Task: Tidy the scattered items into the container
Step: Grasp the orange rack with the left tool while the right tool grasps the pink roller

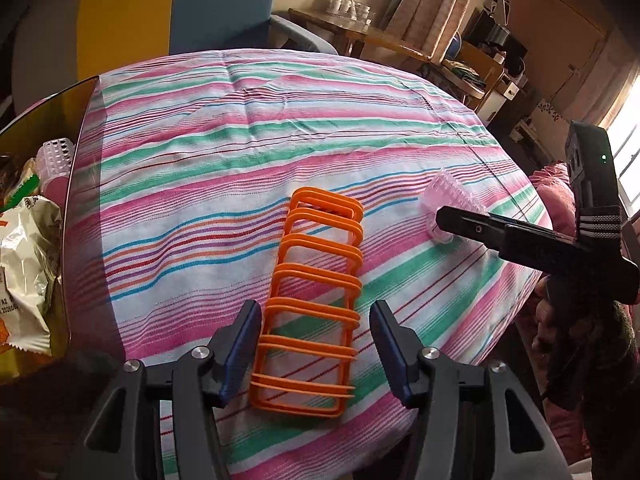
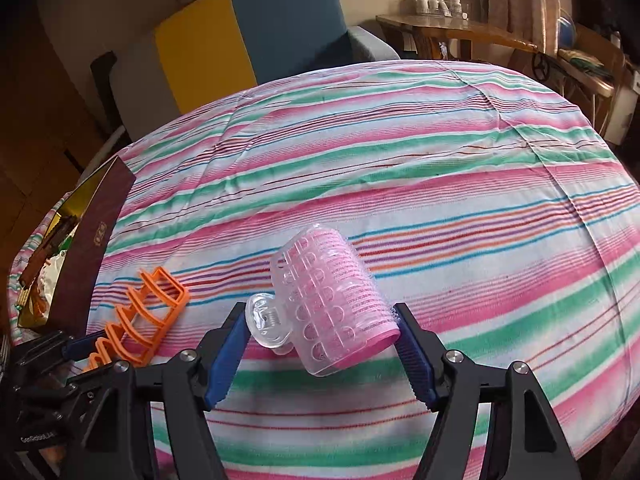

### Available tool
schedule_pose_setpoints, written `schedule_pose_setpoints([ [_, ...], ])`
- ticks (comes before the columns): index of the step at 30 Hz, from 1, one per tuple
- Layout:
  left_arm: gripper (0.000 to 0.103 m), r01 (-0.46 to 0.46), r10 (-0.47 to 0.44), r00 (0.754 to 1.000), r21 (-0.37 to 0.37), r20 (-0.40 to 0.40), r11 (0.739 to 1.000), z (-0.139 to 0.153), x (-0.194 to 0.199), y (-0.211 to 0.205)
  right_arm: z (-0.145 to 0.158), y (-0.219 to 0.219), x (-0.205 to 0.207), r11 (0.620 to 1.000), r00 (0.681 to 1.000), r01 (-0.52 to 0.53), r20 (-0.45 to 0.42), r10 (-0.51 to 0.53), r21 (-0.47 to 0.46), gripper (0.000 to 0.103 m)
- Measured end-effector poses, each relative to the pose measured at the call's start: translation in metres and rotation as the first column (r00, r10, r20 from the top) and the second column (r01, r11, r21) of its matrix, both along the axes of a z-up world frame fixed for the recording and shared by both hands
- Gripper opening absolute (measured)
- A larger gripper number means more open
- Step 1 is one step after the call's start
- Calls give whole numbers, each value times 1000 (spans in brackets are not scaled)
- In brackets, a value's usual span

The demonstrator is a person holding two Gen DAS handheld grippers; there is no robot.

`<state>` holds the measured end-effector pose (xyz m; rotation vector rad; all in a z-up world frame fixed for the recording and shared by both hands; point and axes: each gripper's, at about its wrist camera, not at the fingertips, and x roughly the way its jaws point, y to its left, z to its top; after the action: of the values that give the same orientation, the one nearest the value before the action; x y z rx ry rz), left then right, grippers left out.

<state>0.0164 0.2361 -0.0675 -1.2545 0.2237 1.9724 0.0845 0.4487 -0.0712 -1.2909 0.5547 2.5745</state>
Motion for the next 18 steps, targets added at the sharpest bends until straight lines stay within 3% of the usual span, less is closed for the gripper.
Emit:
schedule_pose_setpoints([
  [5, 61, 16, -15, 999, 2, -47, 1000, 8, 3, -10, 5, -3, 23, 999, 998, 20, -56, -23, -49, 90],
  [8, 62, 26, -26, 998, 3, -54, 1000, 10, 0, -15, 9, -6, 31, 999, 997, 33, -72, -33, 2, 94],
  [12, 63, 54, -54, 997, 3, -51, 999, 8, -1, -12, 16, -12, 29, 993, 997, 33, -76, -25, 111, 94],
  [15, 63, 76, -76, 995, -8, -57, 997, 7, -1, -7, 17, -17, 18, 990, 998, -21, -59, 30, 141, 93],
  [18, 63, 100, -101, 993, -20, -68, 995, 7, 0, -2, 12, -17, 5, 986, 998, -60, -15, 63, 158, 83],
])
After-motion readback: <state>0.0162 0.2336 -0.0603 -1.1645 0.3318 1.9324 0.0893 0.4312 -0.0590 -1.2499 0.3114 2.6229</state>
